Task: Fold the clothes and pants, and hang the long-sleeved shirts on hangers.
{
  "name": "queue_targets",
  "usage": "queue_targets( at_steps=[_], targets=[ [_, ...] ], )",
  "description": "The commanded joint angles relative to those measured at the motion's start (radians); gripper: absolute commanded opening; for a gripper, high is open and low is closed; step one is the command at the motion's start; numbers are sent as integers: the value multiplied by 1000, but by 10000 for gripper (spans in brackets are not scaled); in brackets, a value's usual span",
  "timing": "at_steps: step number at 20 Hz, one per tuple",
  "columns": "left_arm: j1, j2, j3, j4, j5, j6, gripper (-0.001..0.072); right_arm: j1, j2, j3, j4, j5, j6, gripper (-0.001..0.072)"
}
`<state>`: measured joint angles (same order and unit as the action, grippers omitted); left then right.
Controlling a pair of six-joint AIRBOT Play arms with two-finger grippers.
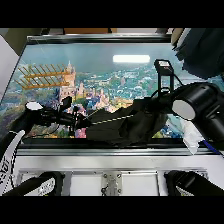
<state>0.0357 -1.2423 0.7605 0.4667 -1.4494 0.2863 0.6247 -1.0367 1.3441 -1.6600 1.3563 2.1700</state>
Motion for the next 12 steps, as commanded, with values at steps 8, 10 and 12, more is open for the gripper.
queue_targets(
  at_steps=[8, 10, 12],
  targets=[
    [-1, -103, -1, -149, -17, 72, 15, 8, 8, 154, 100, 57, -91, 16],
    [-1, -122, 0, -174, 0, 97, 15, 8, 2, 154, 111, 54, -99, 16],
    [-1, -123, 0, -178, 3, 103, 15, 15, -2, 154, 113, 35, -99, 16]
  ],
)
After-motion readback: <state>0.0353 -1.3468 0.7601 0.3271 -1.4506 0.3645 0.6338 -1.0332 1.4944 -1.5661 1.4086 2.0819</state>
